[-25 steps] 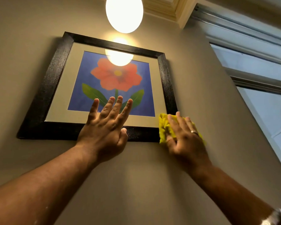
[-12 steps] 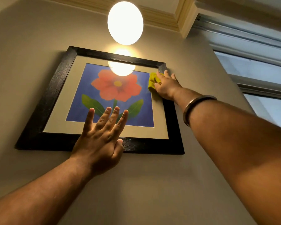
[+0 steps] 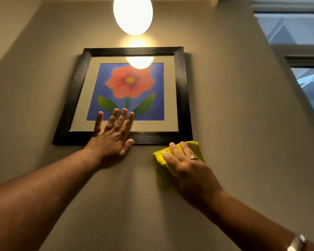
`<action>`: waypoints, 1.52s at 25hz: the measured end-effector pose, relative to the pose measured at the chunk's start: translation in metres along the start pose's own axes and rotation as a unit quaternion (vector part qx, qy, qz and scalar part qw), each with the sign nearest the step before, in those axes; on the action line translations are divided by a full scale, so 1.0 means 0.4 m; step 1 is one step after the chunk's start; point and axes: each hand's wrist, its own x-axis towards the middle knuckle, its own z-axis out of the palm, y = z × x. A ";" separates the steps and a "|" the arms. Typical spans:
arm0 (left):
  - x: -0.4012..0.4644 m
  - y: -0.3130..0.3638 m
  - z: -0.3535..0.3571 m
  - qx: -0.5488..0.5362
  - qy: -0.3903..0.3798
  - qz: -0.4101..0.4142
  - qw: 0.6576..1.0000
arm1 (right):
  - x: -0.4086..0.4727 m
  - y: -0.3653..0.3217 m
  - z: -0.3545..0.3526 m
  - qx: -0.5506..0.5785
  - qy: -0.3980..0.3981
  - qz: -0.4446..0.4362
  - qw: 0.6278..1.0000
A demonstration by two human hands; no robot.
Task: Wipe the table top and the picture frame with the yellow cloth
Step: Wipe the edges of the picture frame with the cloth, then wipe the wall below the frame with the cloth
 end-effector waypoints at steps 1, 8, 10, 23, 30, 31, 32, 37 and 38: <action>-0.043 0.002 -0.013 -0.005 0.029 0.028 0.999 | -0.009 -0.015 0.000 0.055 -0.008 0.007 0.998; -0.379 0.056 -0.007 -0.268 -0.077 -0.011 0.960 | -0.045 -0.254 0.095 0.189 -0.045 0.015 0.981; -0.397 0.024 0.002 -0.357 -0.083 -0.123 0.922 | -0.052 -0.299 0.131 0.114 -0.034 -0.006 0.993; -0.354 -0.035 0.011 -0.474 -0.203 -0.199 0.833 | 0.015 -0.355 0.059 0.230 -0.250 0.087 0.937; -0.392 -0.087 -0.032 -0.319 -0.122 -0.035 0.939 | 0.046 -0.431 0.020 -0.091 -0.188 0.066 0.976; -0.413 -0.128 -0.034 -0.335 -0.137 -0.014 0.932 | 0.048 -0.461 0.031 -0.090 -0.182 0.058 0.977; -0.440 -0.181 -0.032 -0.351 -0.159 0.000 0.923 | 0.051 -0.498 0.053 -0.045 -0.173 0.051 0.983; -0.683 -0.508 -0.020 -0.268 -0.267 -0.015 0.926 | 0.065 -0.791 0.243 0.214 -0.223 -0.064 0.949; -0.748 -0.558 -0.026 -0.255 -0.278 -0.042 0.925 | 0.062 -0.860 0.287 0.240 -0.224 -0.080 0.941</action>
